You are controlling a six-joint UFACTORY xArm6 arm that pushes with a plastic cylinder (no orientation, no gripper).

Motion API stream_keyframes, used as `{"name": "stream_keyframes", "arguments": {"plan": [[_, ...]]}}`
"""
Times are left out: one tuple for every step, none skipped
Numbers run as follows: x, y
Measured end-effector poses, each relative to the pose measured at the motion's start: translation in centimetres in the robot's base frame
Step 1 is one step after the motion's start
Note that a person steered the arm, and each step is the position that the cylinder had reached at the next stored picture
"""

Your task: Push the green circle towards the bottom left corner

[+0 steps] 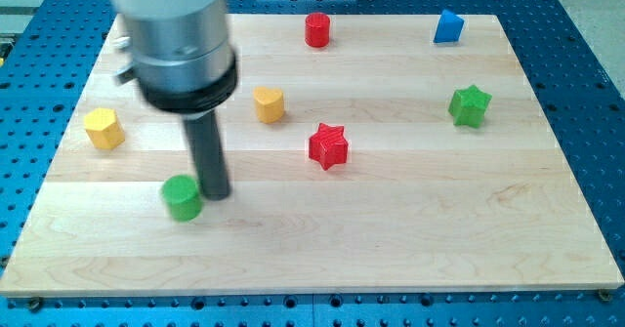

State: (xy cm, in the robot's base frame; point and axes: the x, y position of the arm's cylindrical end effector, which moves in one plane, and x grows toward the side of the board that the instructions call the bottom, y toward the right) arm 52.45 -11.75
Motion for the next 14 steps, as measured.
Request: {"name": "stream_keyframes", "arguments": {"plan": [[0.2,3.7],[0.7,-1.1],[1.5,-6.9],[1.1,-2.3],[3.4,-3.3],[5.0,-6.0],[5.0,-6.8],[5.0,-7.9],[4.6,-5.4],[2.2,-3.4],[1.4,-2.3],[1.4,-2.3],[1.6,-2.4],[0.1,-5.4]]}}
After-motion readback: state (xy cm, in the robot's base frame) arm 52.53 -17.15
